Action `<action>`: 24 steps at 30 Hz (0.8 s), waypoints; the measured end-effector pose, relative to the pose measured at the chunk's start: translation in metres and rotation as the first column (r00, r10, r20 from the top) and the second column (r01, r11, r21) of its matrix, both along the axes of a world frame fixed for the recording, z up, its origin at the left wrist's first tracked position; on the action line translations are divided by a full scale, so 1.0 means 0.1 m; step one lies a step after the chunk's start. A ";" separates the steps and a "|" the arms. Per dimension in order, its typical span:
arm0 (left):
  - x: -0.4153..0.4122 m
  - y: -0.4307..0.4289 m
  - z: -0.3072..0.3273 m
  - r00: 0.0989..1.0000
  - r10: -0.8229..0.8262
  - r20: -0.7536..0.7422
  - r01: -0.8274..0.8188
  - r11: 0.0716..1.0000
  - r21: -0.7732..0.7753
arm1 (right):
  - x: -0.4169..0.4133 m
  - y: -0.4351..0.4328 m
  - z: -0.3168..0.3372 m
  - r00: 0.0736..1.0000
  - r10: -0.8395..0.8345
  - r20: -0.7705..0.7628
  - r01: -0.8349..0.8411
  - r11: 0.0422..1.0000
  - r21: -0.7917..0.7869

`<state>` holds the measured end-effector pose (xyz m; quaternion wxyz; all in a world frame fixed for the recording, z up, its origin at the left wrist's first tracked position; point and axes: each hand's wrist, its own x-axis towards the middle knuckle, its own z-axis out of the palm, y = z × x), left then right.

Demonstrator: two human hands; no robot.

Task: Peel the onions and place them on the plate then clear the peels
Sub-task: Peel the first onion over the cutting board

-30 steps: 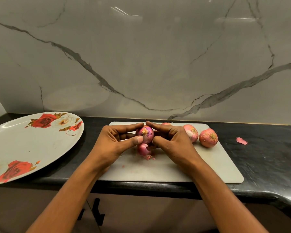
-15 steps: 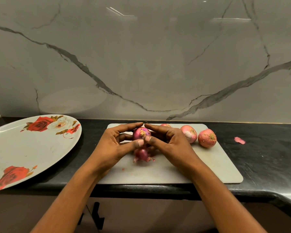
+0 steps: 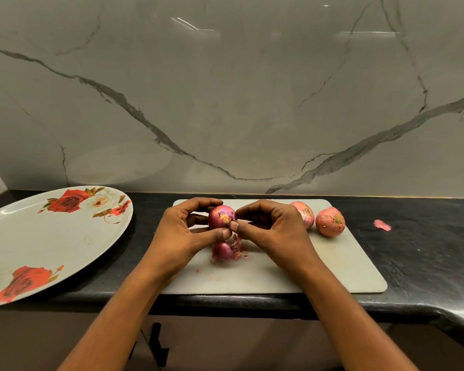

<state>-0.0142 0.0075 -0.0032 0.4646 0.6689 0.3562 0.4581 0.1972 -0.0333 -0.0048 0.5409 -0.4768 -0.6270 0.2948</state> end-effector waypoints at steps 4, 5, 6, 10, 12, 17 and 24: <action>0.01 0.01 -0.01 1.000 0.020 -0.014 -0.020 1.000 0.013 | 0.01 0.03 -0.01 1.000 -0.012 0.007 0.012 1.000 0.006; 0.01 0.01 -0.01 1.000 0.020 -0.012 -0.020 1.000 0.013 | 0.00 0.04 -0.02 1.000 -0.012 -0.005 0.012 1.000 0.005; 0.01 0.00 -0.01 1.000 0.020 -0.009 -0.020 1.000 0.013 | 0.00 0.04 -0.02 1.000 -0.011 -0.018 0.012 1.000 0.003; 0.01 -0.01 0.00 0.999 0.034 -0.034 -0.033 0.999 0.024 | -0.01 0.04 -0.03 0.999 -0.039 0.027 0.038 0.999 0.031; 0.01 0.00 0.00 0.998 0.044 -0.054 -0.042 0.998 0.037 | -0.03 0.04 -0.04 0.997 -0.051 0.062 0.048 0.998 0.036; 0.01 -0.01 0.00 0.995 0.053 -0.079 -0.049 0.997 0.052 | -0.05 0.02 -0.02 0.985 -0.068 0.157 0.063 0.997 0.033; 0.01 -0.02 0.01 0.999 0.009 -0.037 -0.009 1.000 0.021 | -0.05 0.06 -0.03 0.994 -0.090 0.063 0.091 0.996 -0.024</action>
